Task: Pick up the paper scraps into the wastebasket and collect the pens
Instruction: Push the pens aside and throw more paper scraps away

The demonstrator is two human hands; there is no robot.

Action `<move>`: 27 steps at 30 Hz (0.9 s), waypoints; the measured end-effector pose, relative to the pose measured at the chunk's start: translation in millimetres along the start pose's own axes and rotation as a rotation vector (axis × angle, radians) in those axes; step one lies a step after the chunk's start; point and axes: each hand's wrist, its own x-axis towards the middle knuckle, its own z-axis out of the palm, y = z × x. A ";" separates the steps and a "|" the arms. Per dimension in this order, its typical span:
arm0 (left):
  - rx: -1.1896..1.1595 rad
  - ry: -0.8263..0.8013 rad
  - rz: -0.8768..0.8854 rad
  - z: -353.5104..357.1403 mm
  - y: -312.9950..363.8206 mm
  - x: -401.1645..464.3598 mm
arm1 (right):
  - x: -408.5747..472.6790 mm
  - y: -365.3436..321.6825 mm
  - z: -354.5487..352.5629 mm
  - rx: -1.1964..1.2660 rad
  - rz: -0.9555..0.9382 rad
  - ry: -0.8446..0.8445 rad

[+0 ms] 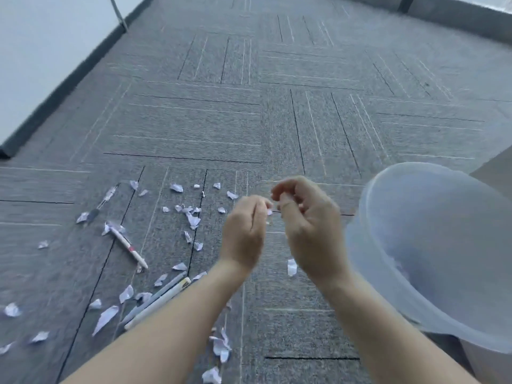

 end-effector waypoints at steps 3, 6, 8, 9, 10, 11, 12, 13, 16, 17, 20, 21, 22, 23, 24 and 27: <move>0.246 0.018 -0.171 -49.0 -75.7 -16.0 | -10.3 44.8 72.9 -0.207 0.064 -0.369; 0.361 0.142 -0.256 -98.4 -128.8 -31.0 | -18.1 79.5 129.6 -0.368 0.037 -0.678; 0.410 0.238 -0.315 -131.3 -155.8 -38.3 | -15.0 89.2 162.5 -0.433 -0.042 -0.785; 0.424 0.276 -0.360 -147.1 -168.0 -40.4 | -11.1 91.8 178.6 -0.465 -0.078 -0.826; 0.437 0.307 -0.394 -161.9 -179.7 -41.8 | -5.7 92.9 195.1 -0.496 -0.115 -0.859; 0.458 0.328 -0.413 -174.9 -191.4 -42.4 | 0.4 92.9 212.0 -0.527 -0.155 -0.883; 0.498 0.330 -0.429 -186.5 -201.5 -41.7 | 7.6 91.9 229.5 -0.560 -0.195 -0.896; 0.555 0.315 -0.457 -196.3 -210.6 -39.3 | 15.7 90.6 247.0 -0.591 -0.234 -0.902; 0.685 0.226 -0.522 -215.0 -234.6 -20.9 | 42.5 85.8 294.3 -0.708 -0.343 -0.883; 0.703 0.192 -0.509 -218.2 -241.8 -13.5 | 52.1 85.6 306.8 -0.754 -0.371 -0.880; 0.728 0.127 -0.464 -219.5 -259.0 -0.6 | 83.1 95.0 332.3 -0.844 -0.383 -0.892; 0.746 0.135 -0.440 -218.7 -263.1 -0.9 | 90.9 100.2 335.7 -0.832 -0.358 -0.911; 0.763 0.149 -0.404 -218.1 -266.1 -2.3 | 94.3 105.6 335.8 -0.807 -0.336 -0.931; 0.770 0.159 -0.367 -217.6 -268.5 -3.0 | 92.7 112.1 332.3 -0.772 -0.327 -0.937; 0.765 0.156 -0.341 -217.1 -270.0 -3.3 | 84.6 116.1 322.8 -0.725 -0.334 -0.922; 0.766 0.135 -0.337 -217.2 -271.5 -5.3 | 41.0 113.8 285.9 -0.542 -0.504 -0.819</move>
